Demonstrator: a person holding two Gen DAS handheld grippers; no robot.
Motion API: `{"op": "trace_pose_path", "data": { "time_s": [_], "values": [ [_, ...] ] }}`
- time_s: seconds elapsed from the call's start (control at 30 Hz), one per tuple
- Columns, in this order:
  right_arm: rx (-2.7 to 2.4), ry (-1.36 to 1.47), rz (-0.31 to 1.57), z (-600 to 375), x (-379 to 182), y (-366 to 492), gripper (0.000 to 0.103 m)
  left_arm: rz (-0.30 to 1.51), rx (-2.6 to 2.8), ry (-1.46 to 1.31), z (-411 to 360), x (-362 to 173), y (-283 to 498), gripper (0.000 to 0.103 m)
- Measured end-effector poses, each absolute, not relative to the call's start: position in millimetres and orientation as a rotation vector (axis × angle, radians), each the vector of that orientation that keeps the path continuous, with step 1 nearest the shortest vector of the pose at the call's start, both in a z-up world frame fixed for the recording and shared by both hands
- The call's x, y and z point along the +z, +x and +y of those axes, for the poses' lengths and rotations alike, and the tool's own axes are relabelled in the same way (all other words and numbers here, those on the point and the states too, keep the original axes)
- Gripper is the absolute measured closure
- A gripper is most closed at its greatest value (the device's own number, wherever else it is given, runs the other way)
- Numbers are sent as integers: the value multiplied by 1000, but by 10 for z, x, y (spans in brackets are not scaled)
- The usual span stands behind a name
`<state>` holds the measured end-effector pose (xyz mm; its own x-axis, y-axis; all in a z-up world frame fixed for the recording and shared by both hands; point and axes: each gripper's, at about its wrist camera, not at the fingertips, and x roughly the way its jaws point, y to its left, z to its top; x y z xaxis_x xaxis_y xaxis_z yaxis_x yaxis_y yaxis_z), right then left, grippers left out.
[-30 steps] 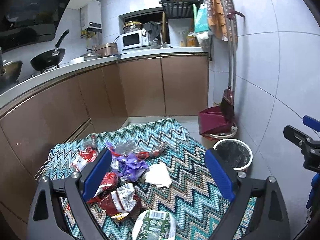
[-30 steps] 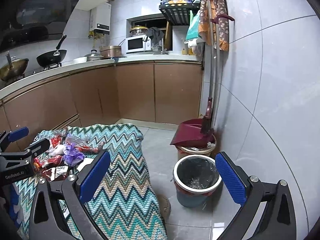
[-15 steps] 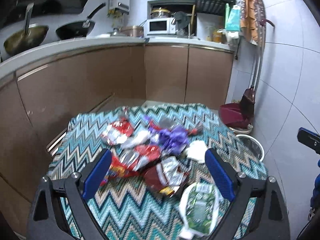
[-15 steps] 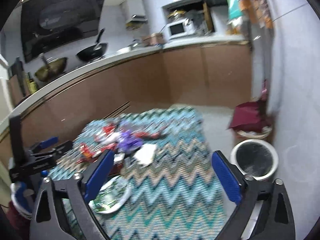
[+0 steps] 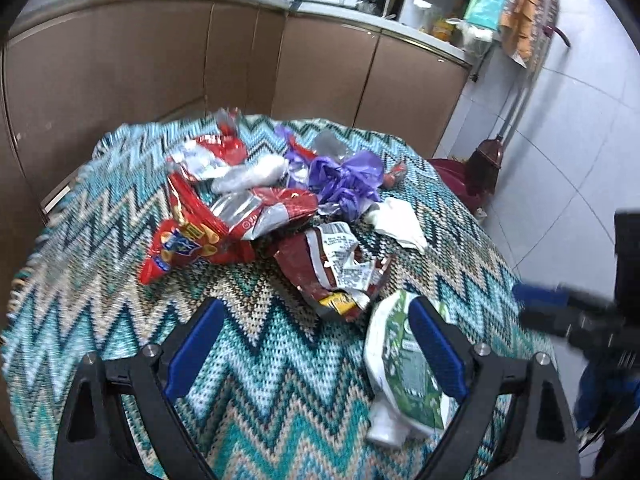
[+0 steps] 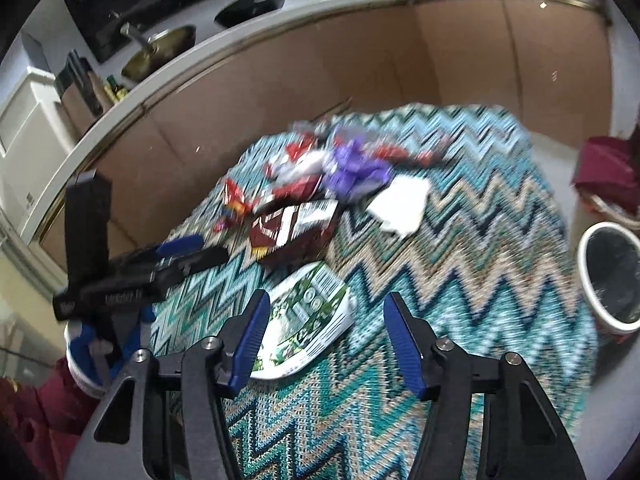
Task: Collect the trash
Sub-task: 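Reach the right gripper to the green-white package and grasp it, then carry the green-white package over the white bin and open the right gripper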
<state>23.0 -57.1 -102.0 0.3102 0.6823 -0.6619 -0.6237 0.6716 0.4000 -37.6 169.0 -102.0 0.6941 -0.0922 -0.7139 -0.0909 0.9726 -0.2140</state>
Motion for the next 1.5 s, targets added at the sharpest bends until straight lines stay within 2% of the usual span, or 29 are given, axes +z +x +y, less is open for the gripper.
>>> {"op": "trace_pose_path", "data": {
  "time_s": [0.17, 0.23, 0.37, 0.47, 0.63, 0.67, 0.7, 0.73, 0.83, 1.03, 1.5],
  "values": [
    [908, 82, 993, -439, -1254, 392, 49, 856, -7, -322, 1804, -1179, -115, 13],
    [924, 101, 1022, -402, -1313, 458, 51, 868, -7, -339, 1830, -1227, -23, 20],
    [946, 128, 1084, -321, -1482, 602, 58, 893, -14, -372, 1872, -1315, 108, 25],
    [953, 133, 1122, -277, -1566, 664, 59, 916, -23, -394, 1889, -1399, 170, 33],
    [968, 169, 1163, -248, -1663, 726, 60, 940, -40, -416, 1905, -1518, 214, 57],
    [971, 172, 1168, -241, -1668, 730, 63, 939, -41, -419, 1909, -1525, 219, 61],
    [971, 167, 1171, -222, -1678, 757, 71, 937, -49, -425, 1915, -1525, 220, 71],
    [971, 166, 1175, -207, -1687, 771, 73, 936, -55, -431, 1920, -1524, 217, 79],
    [989, 178, 1169, -186, -1663, 770, 75, 929, -66, -431, 1910, -1500, 197, 87],
    [992, 189, 1077, -355, -1432, 604, 78, 896, -85, -382, 1779, -1345, 19, 96],
    [805, 277, 797, -1388, -711, 464, 80, 799, -106, -270, 1409, -718, -123, 98]
  ]
}}
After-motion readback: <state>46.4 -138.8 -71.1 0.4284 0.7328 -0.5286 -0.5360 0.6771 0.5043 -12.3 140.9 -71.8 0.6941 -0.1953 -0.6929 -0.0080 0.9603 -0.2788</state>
